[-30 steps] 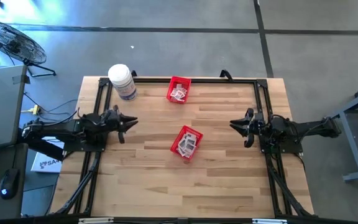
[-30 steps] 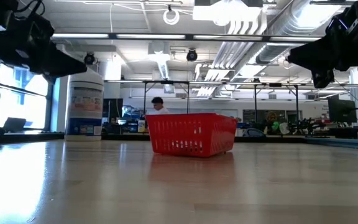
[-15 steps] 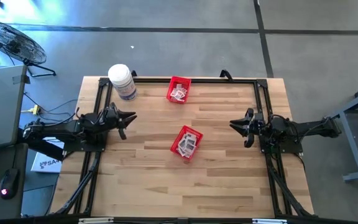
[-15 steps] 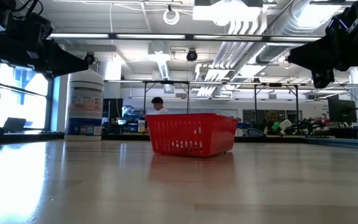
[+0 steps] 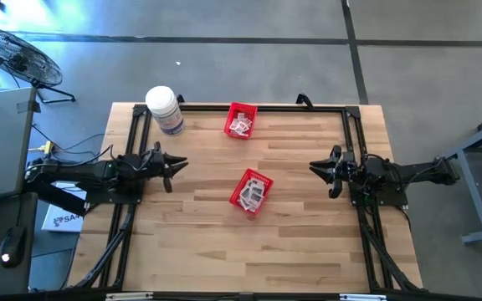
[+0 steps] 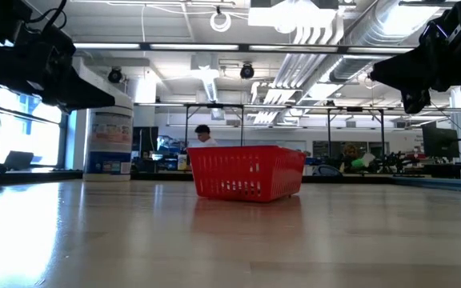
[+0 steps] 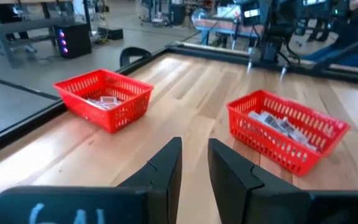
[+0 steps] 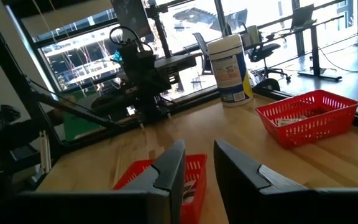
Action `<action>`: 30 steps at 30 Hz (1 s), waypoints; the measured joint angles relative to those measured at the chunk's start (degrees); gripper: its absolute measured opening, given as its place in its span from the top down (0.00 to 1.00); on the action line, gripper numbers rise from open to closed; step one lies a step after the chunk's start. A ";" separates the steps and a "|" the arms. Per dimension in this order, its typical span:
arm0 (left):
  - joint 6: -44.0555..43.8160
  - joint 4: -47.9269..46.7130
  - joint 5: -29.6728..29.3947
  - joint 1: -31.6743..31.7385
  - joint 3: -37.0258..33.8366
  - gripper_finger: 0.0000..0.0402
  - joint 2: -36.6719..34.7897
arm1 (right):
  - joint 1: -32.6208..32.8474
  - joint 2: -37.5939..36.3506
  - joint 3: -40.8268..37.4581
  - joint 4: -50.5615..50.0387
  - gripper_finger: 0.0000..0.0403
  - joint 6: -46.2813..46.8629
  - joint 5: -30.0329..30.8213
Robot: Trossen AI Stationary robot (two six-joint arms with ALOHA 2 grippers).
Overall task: Pick & Place First Aid Supplies
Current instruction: Return to Home Position
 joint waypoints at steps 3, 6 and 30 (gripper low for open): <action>0.02 -0.03 0.25 0.00 0.02 0.81 0.72 | 0.01 0.00 0.00 0.00 0.81 0.00 0.01; 0.00 -0.03 0.25 0.00 0.02 0.81 0.70 | 0.01 0.00 0.00 0.00 0.81 0.00 0.03; 0.02 0.03 0.41 0.00 0.07 0.81 0.70 | -0.01 0.00 0.00 0.00 0.81 0.00 0.03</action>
